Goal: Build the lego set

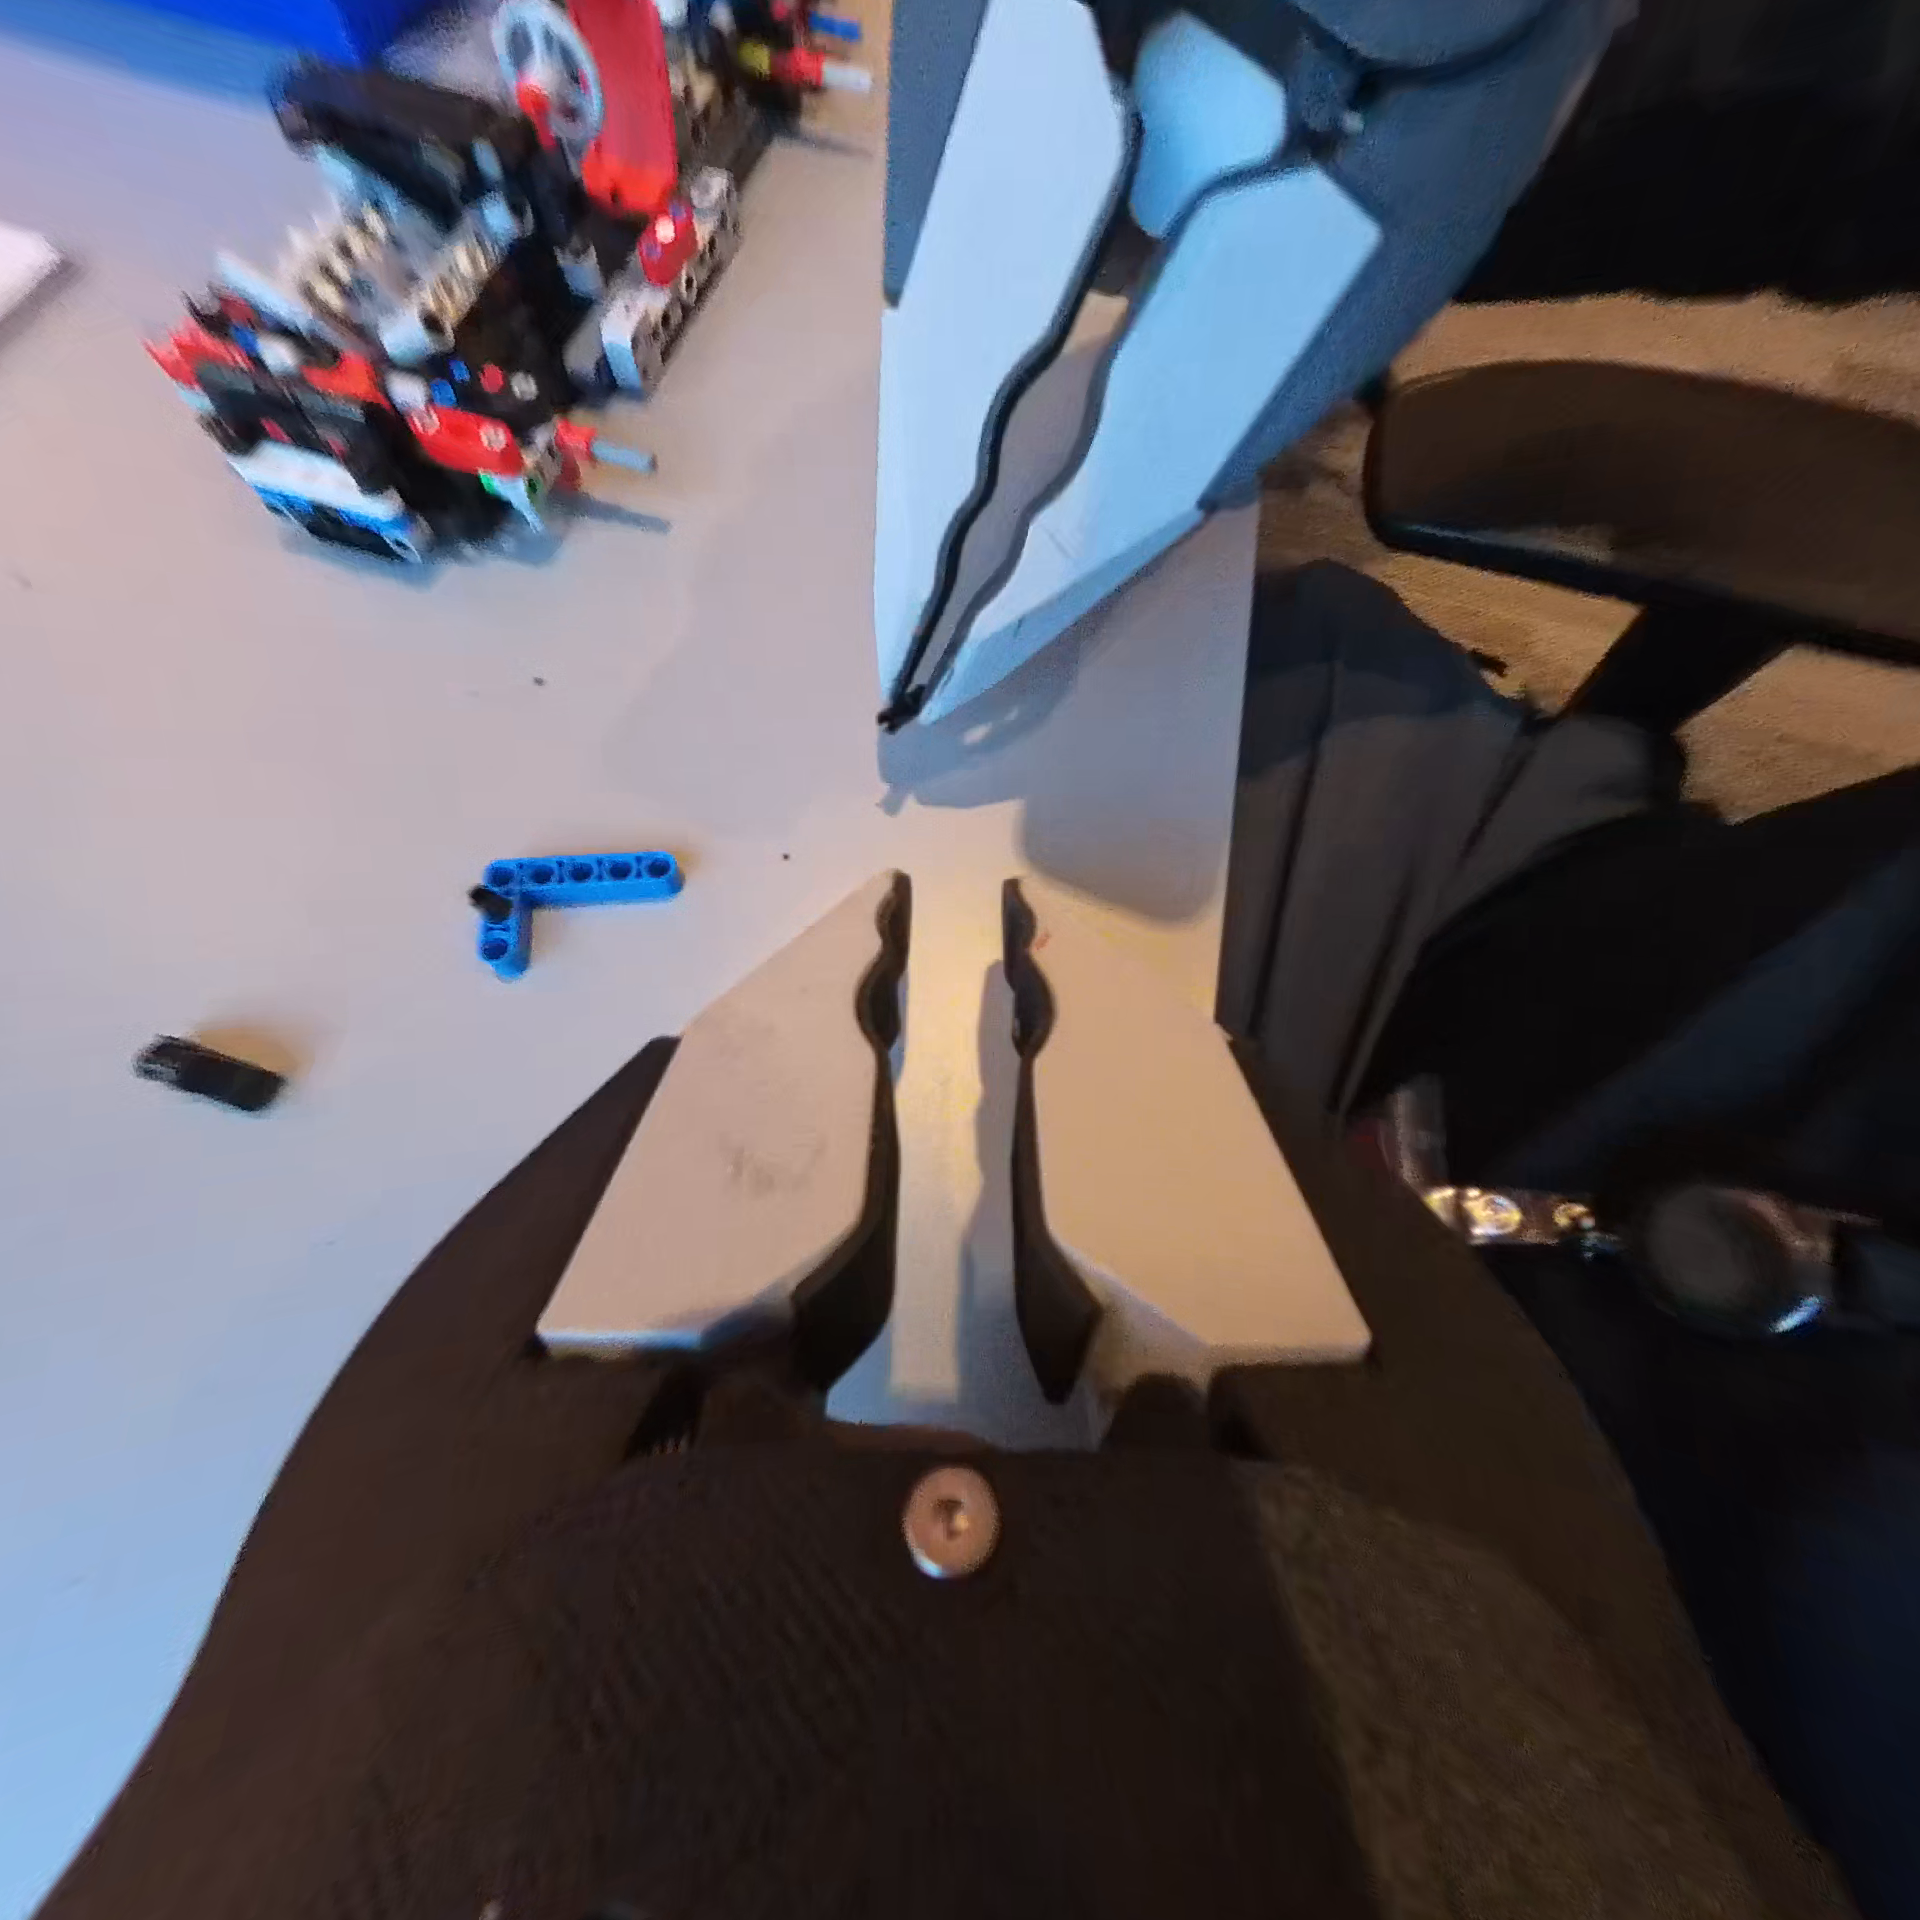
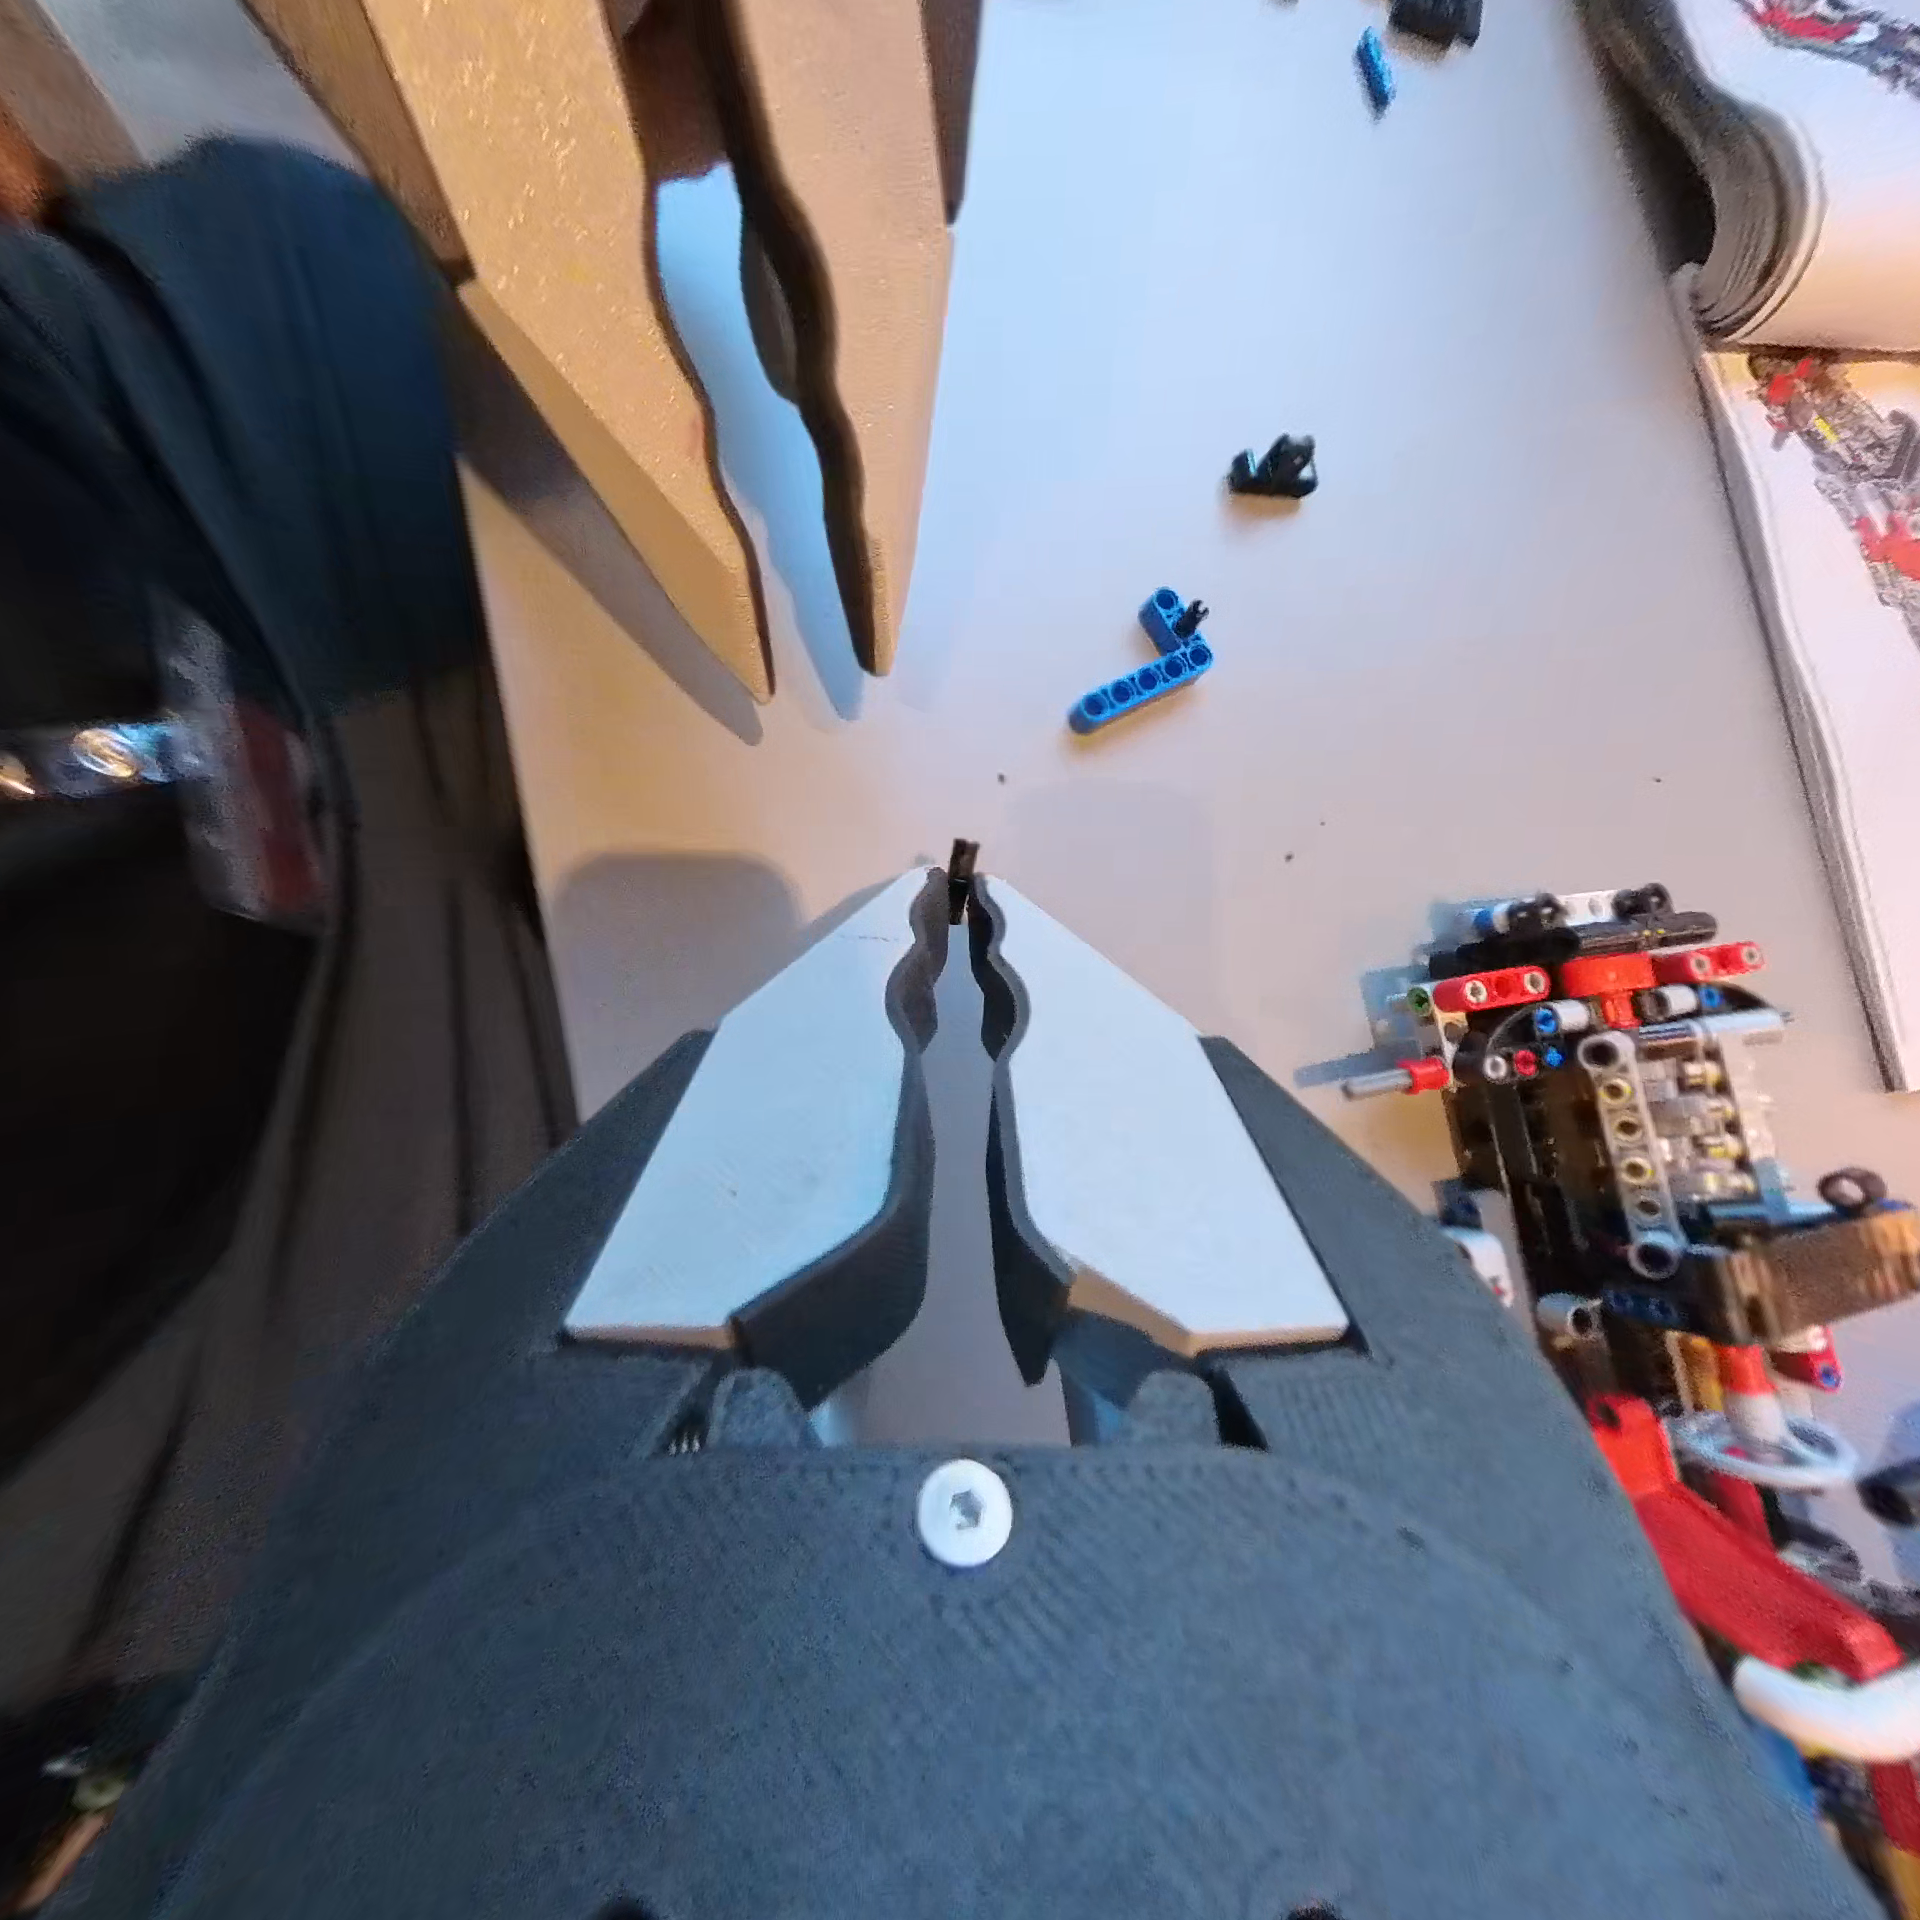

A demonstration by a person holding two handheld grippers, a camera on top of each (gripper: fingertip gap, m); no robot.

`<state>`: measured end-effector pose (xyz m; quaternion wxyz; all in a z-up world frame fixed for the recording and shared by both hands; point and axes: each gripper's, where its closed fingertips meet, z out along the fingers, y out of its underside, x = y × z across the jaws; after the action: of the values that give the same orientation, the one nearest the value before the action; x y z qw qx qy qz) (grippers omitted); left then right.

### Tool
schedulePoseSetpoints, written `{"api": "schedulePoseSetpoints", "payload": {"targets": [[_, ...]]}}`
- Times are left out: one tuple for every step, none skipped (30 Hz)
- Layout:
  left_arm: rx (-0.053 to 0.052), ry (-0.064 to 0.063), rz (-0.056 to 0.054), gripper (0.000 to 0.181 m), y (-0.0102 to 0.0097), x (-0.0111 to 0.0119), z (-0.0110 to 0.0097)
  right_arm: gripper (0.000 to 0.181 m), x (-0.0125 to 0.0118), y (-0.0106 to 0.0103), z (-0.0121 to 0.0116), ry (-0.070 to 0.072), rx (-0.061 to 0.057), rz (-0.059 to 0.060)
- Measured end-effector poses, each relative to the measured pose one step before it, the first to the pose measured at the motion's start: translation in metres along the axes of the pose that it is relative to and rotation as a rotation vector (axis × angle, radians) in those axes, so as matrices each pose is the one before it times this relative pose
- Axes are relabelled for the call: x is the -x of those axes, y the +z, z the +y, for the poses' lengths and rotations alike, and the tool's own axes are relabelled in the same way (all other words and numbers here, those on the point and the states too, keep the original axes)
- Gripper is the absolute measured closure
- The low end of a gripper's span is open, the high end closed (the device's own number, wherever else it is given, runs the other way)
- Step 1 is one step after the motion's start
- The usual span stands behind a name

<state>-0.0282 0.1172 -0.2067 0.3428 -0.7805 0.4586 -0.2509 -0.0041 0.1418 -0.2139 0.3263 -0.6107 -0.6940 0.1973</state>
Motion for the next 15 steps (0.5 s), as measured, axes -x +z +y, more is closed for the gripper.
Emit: {"api": "schedulePoseSetpoints", "payload": {"targets": [[0.0165,-0.0598,0.0294,0.166,0.00474,0.00232,0.00155,0.181,-0.00137,0.00471,0.00456,-0.0267,0.0143,-0.0004],[0.0063,-0.0563,0.0195,0.166,0.00431,0.00301,0.00016,0.181,-0.00001,0.00374,0.0038,-0.0239,0.0113,-0.0038],[-0.0047,-0.045,0.0128,0.166,0.00367,0.00285,-0.0012,0.181,0.00113,0.00262,0.0021,-0.0223,0.0036,-0.0052],[-0.0055,-0.0361,0.0087,0.166,0.00329,0.00235,-0.00142,0.181,0.00134,0.00127,-0.0002,-0.0213,-0.0074,-0.0001],[-0.0038,-0.0282,0.0109,0.165,0.00312,0.00117,-0.00112,0.181,0.00084,0.0002,-0.00156,-0.0196,-0.0127,0.0066],[-0.0043,-0.0227,0.0107,0.164,0.00259,0.00067,-0.00087,0.181,0.00129,-0.00047,-0.0021,-0.021,-0.0137,0.0058],[-0.0053,-0.0171,0.0161,0.164,0.00211,-0.00067,-0.00076,0.181,0.0011,-0.00068,-0.00172,-0.0218,-0.0115,0.0093],[-0.0099,-0.01,0.0214,0.164,0.00143,-0.00201,-0.00106,0.181,0.00044,-0.00048,-0.00057,-0.0196,-0.0069,0.0133],[-0.0101,-0.005,0.0139,0.165,0.00086,-0.00141,-0.00117,0.181,0.00108,0.00008,0.00031,-0.0143,-0.0035,0.0057],[-0.0033,0.0023,0.0044,0.165,0.00035,-0.00048,-0.00097,0.181,0.00213,0.00068,0.00106,-0.0074,-0.0019,-0.0053],[-0.0068,0.0174,-0.0001,0.165,-0.00011,-0.0005,-0.00182,0.181,0.00188,0.00118,0.0012,-0.0018,-0.0019,-0.0074],[0.0002,0.0372,-0.018,0.167,0.00007,0.00159,-0.00116,0.181,0.00147,0.0014,0.00135,0.0009,-0.0025,-0.0086],[0.0206,0.0683,-0.0464,0.169,0.00045,0.00499,0.00149,0.18,0.00086,0.0011,0.00066,0.0038,-0.0068,-0.0099],[0.0366,0.1074,-0.0622,0.17,0.00091,0.00567,0.00367,0.181,-0.00019,0.00034,-0.00074,0.007,-0.0139,-0.0092],[0.038,0.1363,-0.0475,0.171,0.00106,0.00137,0.00419,0.181,-0.00064,0.00043,0.00001,0.0113,-0.0077,-0.013]]}}
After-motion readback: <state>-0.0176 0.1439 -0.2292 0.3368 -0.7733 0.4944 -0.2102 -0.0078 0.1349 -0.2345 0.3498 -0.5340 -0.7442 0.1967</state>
